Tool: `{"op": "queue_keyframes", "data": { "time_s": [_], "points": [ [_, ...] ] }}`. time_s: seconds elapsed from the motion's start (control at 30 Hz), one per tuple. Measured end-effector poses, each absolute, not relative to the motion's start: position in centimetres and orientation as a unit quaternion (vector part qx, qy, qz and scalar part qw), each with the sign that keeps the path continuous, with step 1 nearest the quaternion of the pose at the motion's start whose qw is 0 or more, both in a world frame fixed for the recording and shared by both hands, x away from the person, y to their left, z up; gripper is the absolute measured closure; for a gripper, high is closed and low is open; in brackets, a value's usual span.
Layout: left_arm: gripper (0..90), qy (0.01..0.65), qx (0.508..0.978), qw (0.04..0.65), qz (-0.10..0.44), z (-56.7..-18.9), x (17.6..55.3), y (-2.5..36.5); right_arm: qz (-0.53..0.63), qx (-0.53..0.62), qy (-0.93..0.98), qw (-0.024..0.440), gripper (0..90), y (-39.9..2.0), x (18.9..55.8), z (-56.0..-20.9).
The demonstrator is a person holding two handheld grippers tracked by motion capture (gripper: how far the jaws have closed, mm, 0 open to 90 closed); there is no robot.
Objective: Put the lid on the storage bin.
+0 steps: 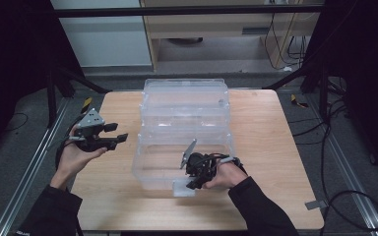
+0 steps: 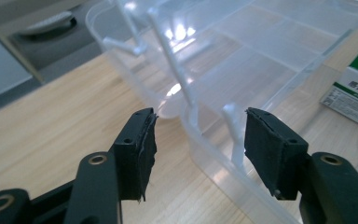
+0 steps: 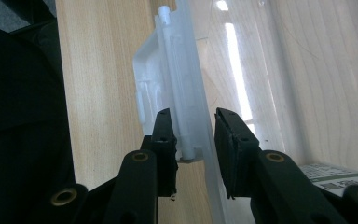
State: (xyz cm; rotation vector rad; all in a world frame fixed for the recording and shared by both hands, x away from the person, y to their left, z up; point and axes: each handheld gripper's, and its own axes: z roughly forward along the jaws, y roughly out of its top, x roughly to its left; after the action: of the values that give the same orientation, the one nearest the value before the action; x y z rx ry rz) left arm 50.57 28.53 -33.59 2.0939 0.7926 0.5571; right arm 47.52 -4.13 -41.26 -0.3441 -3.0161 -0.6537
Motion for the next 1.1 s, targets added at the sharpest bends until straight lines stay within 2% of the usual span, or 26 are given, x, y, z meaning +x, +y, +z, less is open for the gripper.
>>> {"op": "queue_keyframes", "data": {
  "time_s": [0.57,1.1],
  "points": [
    [43.1,0.216,0.871,0.388,0.211,-30.1,52.8,24.6,-0.216,-0.107,-0.97,0.016,70.1,-4.2,47.5,-41.3],
    [44.7,0.144,0.902,0.358,0.195,-28.9,55.0,21.4,-0.217,-0.103,-0.97,0.016,70.0,-4.2,47.5,-41.3]
  ]
}}
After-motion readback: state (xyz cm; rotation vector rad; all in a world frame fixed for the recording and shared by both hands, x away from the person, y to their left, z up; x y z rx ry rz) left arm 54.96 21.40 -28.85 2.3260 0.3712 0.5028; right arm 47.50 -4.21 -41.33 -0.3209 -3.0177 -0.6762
